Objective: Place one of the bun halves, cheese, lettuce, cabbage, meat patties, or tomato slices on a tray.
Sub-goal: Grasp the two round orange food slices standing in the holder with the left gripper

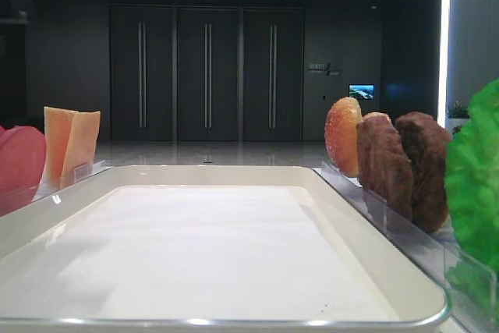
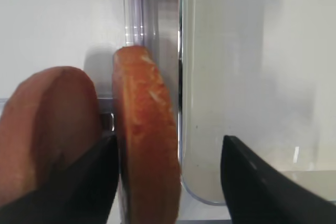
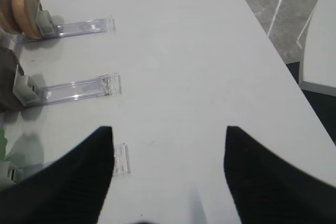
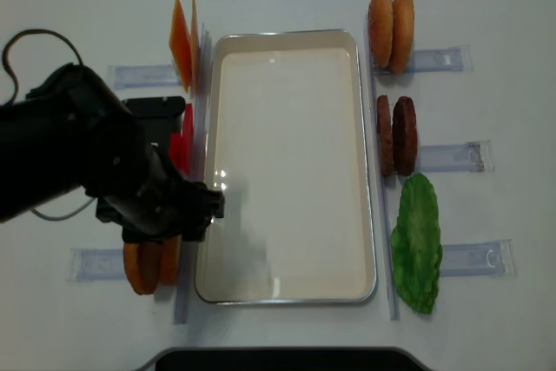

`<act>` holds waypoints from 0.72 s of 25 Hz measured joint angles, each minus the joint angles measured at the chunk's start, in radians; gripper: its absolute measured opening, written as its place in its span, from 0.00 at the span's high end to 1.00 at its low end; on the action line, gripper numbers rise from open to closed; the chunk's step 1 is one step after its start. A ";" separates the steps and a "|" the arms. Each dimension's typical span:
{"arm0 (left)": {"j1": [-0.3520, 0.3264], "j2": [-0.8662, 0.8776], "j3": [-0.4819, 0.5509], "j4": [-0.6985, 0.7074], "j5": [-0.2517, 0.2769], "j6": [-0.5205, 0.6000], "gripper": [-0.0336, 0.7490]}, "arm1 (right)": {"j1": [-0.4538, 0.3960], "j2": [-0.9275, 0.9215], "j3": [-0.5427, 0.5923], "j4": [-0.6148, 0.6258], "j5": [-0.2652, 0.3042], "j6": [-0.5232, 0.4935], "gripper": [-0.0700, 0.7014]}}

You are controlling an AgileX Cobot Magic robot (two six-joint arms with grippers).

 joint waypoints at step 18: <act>0.000 0.009 -0.003 0.000 0.076 0.007 0.77 | 0.000 0.000 0.000 0.000 0.000 0.000 0.35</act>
